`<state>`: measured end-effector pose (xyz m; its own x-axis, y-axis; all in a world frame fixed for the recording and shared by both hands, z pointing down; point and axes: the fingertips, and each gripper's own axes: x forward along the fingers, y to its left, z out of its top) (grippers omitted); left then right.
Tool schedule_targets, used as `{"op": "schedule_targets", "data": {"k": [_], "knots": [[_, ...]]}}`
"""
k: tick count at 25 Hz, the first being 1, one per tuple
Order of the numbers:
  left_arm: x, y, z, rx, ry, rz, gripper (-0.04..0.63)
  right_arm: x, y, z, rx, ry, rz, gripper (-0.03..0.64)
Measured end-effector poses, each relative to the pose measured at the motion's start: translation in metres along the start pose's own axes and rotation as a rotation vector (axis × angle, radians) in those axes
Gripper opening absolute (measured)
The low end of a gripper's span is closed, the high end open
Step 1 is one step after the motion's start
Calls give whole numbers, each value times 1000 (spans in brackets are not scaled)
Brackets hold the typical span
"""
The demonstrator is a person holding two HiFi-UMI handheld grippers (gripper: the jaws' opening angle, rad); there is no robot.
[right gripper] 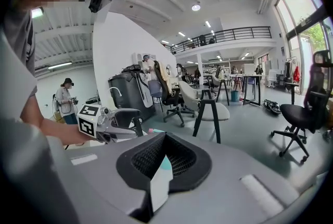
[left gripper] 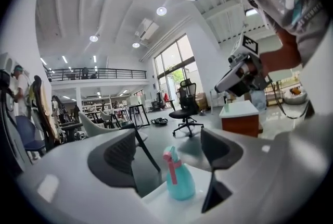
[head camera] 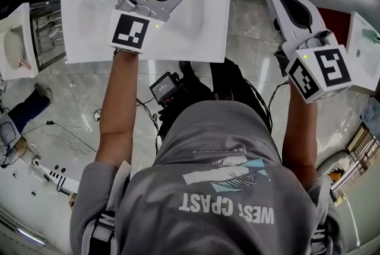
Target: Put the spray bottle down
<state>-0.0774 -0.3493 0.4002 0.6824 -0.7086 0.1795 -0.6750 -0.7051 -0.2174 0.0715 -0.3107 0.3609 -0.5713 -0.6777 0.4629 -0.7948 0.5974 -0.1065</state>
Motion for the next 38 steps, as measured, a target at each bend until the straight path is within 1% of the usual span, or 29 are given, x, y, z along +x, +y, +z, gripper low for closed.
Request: {"op": "schedule_targets", "data": {"k": [3,7,13,19,25,26,30,35,38], "knots": [[-20,-5,18,5,-20,18,349,-13,5,8,-12,-25,-5,2],[-47,-13,46,31,-51,36,289,-30,14,17,-29,-55,-9,2],[-85,-32,88,77,-90,36,255,-59,33,30,-55,-99,-10,2],[-123,-42,130,90,-138,50,204,-89,49,50,-95,-134,-13,2],[-160,-49,154,107,-164,75,178,-109,73,61,-138,-152,2,2],[-165,-50,156,99,-164,81,176,-111,77,62,-148,-154,6,2],[-182,-53,164,26,-173,92,167,-122,92,66,-191,-161,30,2],[-205,-62,169,60,-167,109,163,-133,116,66,-239,-170,78,0],[-216,-71,176,66,-174,116,161,-142,125,64,-252,-169,98,0]]}}
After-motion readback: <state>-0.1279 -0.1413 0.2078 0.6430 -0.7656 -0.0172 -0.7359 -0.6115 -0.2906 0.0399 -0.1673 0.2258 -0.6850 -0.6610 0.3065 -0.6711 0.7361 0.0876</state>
